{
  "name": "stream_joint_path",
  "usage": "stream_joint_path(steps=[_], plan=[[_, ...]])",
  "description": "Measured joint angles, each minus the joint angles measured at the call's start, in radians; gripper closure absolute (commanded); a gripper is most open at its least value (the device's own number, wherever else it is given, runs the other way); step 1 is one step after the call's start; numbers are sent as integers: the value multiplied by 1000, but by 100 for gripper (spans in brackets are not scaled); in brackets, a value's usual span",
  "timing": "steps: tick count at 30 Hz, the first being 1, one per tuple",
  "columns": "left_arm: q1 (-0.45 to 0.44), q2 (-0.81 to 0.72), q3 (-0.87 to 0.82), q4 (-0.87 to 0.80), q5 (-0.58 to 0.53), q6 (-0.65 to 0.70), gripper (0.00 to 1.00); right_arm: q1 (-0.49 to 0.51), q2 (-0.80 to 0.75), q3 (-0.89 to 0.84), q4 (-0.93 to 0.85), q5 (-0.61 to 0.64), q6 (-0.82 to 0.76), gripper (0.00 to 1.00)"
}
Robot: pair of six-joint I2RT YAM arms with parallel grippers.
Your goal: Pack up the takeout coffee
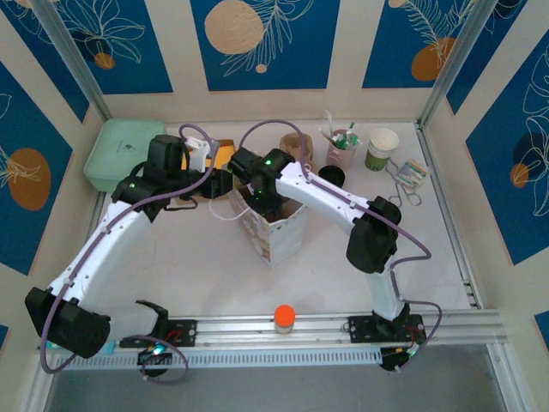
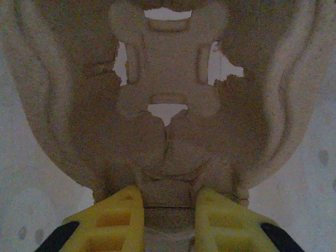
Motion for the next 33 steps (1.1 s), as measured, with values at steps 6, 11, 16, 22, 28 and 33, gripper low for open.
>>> stream_joint_path(steps=[6, 11, 16, 22, 28, 33], plan=[[0, -10, 0, 0, -2, 0, 72, -11, 0, -54, 37, -16, 0, 82], [0, -27, 0, 0, -3, -1, 67, -17, 0, -81, 69, -31, 0, 82], [0, -33, 0, 0, -5, -8, 62, -20, 0, -116, 101, -38, 1, 82], [0, -34, 0, 0, -7, -11, 57, -24, 0, -156, 130, -42, 11, 73], [-2, -39, 1, -1, -12, -11, 49, -23, 0, -162, 133, -43, 21, 52], [-2, -42, 8, -8, -28, -10, 45, -18, -2, -151, 108, -39, 30, 44]])
